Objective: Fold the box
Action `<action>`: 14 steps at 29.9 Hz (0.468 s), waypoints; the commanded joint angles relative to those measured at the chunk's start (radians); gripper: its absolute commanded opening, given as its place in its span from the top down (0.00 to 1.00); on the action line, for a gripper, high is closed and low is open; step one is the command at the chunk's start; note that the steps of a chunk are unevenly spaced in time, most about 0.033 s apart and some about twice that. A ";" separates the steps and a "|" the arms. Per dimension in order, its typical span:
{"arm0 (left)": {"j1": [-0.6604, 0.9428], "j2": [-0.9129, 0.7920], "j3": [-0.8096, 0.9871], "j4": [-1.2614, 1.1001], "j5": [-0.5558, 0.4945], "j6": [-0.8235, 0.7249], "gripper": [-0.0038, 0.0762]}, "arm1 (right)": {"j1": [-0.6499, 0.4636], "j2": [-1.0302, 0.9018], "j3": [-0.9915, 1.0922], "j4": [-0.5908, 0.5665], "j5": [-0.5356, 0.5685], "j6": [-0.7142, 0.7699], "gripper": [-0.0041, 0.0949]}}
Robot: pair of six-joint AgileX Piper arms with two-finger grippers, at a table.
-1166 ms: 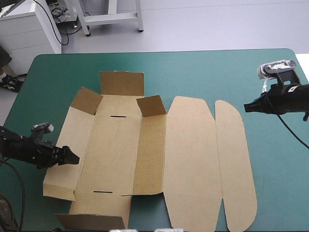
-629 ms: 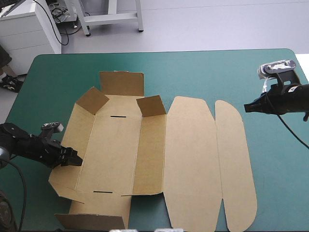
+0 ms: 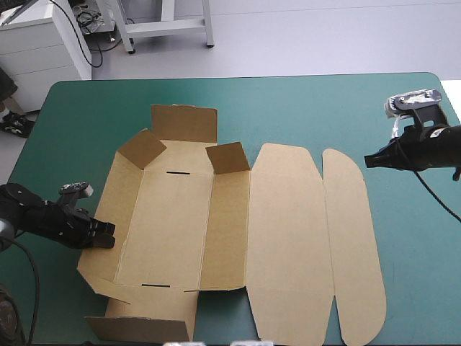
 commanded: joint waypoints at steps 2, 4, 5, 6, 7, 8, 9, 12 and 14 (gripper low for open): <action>-0.004 -0.024 -0.020 -0.046 -0.028 0.004 0.96 | -0.008 -0.022 -0.023 0.016 -0.031 -0.010 0.97; -0.004 -0.024 -0.028 -0.046 -0.042 0.023 0.96 | -0.008 -0.022 -0.023 0.016 -0.031 -0.008 0.97; -0.004 -0.024 -0.039 -0.046 -0.047 0.039 0.96 | -0.008 -0.022 -0.023 0.016 -0.031 -0.006 0.97; -0.004 -0.024 -0.053 -0.044 -0.047 0.059 0.96 | -0.008 -0.022 -0.023 0.016 -0.031 -0.006 0.97; -0.004 -0.024 -0.071 -0.044 -0.054 0.059 0.96 | -0.008 -0.022 -0.023 0.016 -0.031 -0.006 0.97; -0.010 -0.024 -0.088 -0.042 -0.056 0.064 0.96 | -0.008 -0.022 -0.023 0.016 -0.031 -0.006 0.97; -0.019 -0.024 -0.119 -0.034 -0.066 0.066 0.96 | -0.008 -0.022 -0.023 0.016 -0.031 -0.006 0.97; -0.085 -0.024 -0.213 0.032 -0.080 0.087 0.96 | -0.008 -0.022 -0.023 0.016 -0.031 -0.006 0.97; -0.143 -0.024 -0.280 0.085 -0.106 0.087 0.96 | -0.008 -0.022 -0.023 0.016 -0.031 -0.002 0.97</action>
